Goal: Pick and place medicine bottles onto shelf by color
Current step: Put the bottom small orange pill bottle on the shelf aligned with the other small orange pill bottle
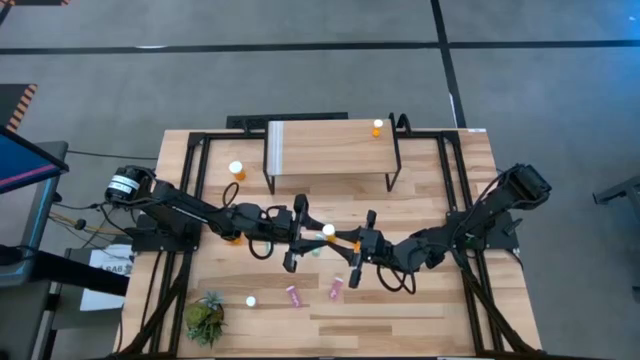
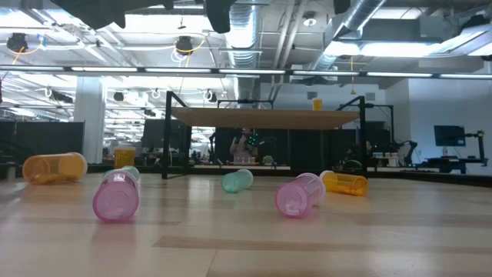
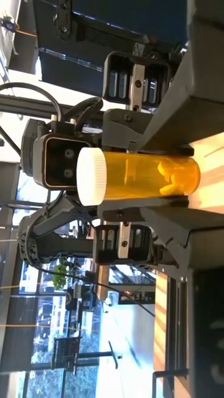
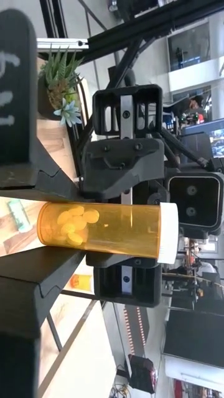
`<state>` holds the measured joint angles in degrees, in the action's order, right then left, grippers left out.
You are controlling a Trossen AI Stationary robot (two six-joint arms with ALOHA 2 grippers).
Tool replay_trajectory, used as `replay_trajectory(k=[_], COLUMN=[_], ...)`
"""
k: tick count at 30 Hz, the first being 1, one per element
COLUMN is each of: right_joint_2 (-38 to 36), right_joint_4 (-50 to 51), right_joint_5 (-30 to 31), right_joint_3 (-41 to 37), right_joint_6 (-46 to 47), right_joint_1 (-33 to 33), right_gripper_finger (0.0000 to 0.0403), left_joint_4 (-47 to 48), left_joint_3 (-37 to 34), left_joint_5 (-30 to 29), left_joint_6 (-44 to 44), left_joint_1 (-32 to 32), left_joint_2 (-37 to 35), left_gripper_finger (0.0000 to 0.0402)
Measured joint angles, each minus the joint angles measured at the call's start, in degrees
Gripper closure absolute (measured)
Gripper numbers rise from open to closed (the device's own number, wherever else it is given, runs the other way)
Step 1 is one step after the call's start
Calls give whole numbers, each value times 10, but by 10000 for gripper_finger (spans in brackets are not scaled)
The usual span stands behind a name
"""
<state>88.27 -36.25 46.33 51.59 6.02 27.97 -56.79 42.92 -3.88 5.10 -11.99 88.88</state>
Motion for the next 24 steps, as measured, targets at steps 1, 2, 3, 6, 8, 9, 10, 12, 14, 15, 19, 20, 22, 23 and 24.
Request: replay_trajectory(k=[1, 2, 3, 6, 8, 9, 10, 12, 14, 15, 19, 20, 22, 23, 24], right_joint_2=[0, 0, 0, 0, 0, 0, 0, 0, 0, 0, 0, 0, 0, 0, 0], right_joint_4=[0, 0, 1, 3, 2, 3, 3, 4, 7, 7, 10, 12, 14, 17, 21], right_joint_5=[-1, -1, -1, -1, -1, -1, -1, -2, -1, -1, -2, -1, -1, -1, -1], right_joint_3=[0, 0, 0, 0, 0, 0, 0, 0, 0, 0, 0, 0, 0, 0, 0], right_joint_6=[0, 1, 1, 1, 1, 1, 1, 1, 1, 1, 10, 10, 12, 14, 18], right_joint_1=[0, 0, 0, 0, 0, 0, 0, 0, 0, 0, 0, 0, 0, 0, 0], right_gripper_finger=[284, 284, 284, 284, 284, 284, 284, 284, 284, 284, 269, 261, 243, 233, 223], left_joint_4=[-1, -1, -1, -2, -2, -2, -2, -2, -1, 0, 4, 4, 4, 4, 5], left_joint_3=[0, 0, 0, 0, 0, 0, 0, 0, 0, 0, 0, 0, 0, 0, 0], left_joint_5=[1, 1, 1, 1, 1, 1, 1, 1, 1, 1, 1, 1, 0, 0, 0], left_joint_6=[0, 0, 0, -2, -2, -2, -2, -2, -2, -2, -2, -2, -2, -2, -2], left_joint_1=[0, 0, 0, 0, 0, 0, 0, 0, 0, 0, 1, 1, 2, 2, 2], left_joint_2=[0, 0, 0, 0, 0, 0, 0, 0, 0, 0, 0, 0, 0, 0, 0], left_gripper_finger=[276, 281, 286, 298, 306, 310, 313, 318, 320, 320, 318, 317, 317, 317, 317])
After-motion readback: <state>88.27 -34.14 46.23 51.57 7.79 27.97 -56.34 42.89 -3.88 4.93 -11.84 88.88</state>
